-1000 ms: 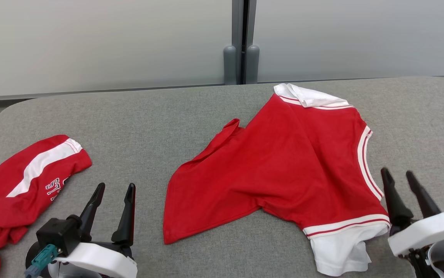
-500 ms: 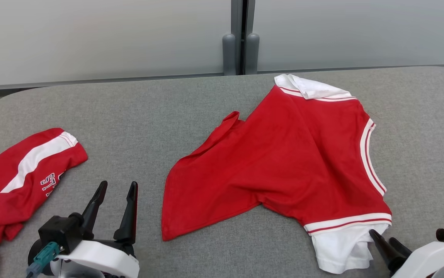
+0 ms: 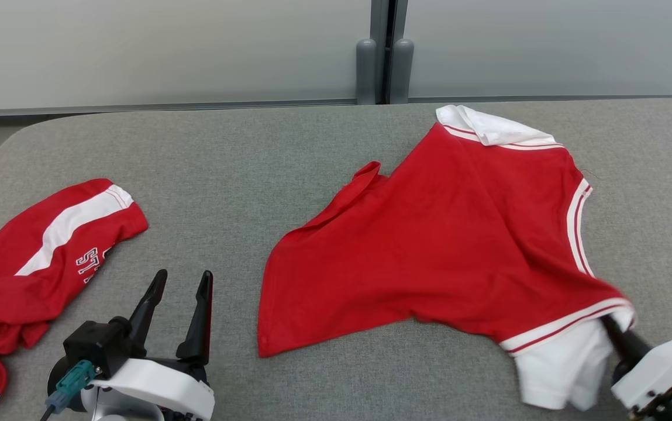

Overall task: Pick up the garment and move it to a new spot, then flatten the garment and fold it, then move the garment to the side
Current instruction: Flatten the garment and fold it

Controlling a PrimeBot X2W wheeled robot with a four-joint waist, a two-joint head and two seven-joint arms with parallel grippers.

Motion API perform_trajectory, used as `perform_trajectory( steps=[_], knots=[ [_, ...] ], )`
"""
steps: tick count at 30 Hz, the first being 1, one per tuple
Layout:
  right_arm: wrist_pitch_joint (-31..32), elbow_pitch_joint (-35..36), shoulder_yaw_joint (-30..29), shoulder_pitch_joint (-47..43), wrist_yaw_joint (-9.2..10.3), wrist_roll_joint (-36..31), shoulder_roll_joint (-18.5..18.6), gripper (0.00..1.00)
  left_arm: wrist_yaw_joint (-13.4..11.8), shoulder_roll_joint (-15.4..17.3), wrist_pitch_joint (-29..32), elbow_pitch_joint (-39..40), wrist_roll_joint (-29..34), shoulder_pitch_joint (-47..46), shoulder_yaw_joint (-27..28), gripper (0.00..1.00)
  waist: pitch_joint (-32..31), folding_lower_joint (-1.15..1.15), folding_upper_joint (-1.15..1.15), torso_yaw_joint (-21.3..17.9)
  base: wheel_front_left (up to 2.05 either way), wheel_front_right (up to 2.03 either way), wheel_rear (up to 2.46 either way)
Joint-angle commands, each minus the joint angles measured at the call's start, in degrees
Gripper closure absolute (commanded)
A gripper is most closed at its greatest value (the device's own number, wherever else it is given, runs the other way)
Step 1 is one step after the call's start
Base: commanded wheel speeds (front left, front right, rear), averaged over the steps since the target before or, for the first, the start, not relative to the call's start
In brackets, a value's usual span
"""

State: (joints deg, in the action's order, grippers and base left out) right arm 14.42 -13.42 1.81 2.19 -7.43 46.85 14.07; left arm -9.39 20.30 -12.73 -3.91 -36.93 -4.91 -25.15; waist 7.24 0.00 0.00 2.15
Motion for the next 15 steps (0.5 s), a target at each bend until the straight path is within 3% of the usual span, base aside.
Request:
perform_trajectory(
  steps=[1,6,14,15],
  knots=[
    [-0.56,0.95,-0.86,1.00,-0.11,-1.07,1.19,1.00,0.04,-0.06,-0.35,-0.13,-0.27,-0.49,-0.02,0.00,-0.03,0.00,0.00,0.22,0.00,0.00,0.00],
    [2.25,5.14,-1.49,3.32,-0.11,-6.45,2.43,1.00,0.24,-0.64,-0.42,-0.60,-0.36,-0.99,-0.59,0.00,0.05,0.00,0.00,1.44,0.00,0.00,0.00],
    [7.41,4.70,5.08,11.27,-0.11,-14.06,-4.12,1.00,0.76,-1.53,-0.67,-1.93,-0.64,-1.83,-1.03,0.00,0.59,0.00,0.00,3.81,0.00,0.00,0.00],
    [7.55,3.83,5.96,12.21,-0.12,-14.64,-5.10,0.93,0.87,-1.55,-0.69,-2.08,-0.67,-1.90,-1.06,0.00,0.66,0.00,0.00,4.04,0.00,0.00,0.00]
  ],
)
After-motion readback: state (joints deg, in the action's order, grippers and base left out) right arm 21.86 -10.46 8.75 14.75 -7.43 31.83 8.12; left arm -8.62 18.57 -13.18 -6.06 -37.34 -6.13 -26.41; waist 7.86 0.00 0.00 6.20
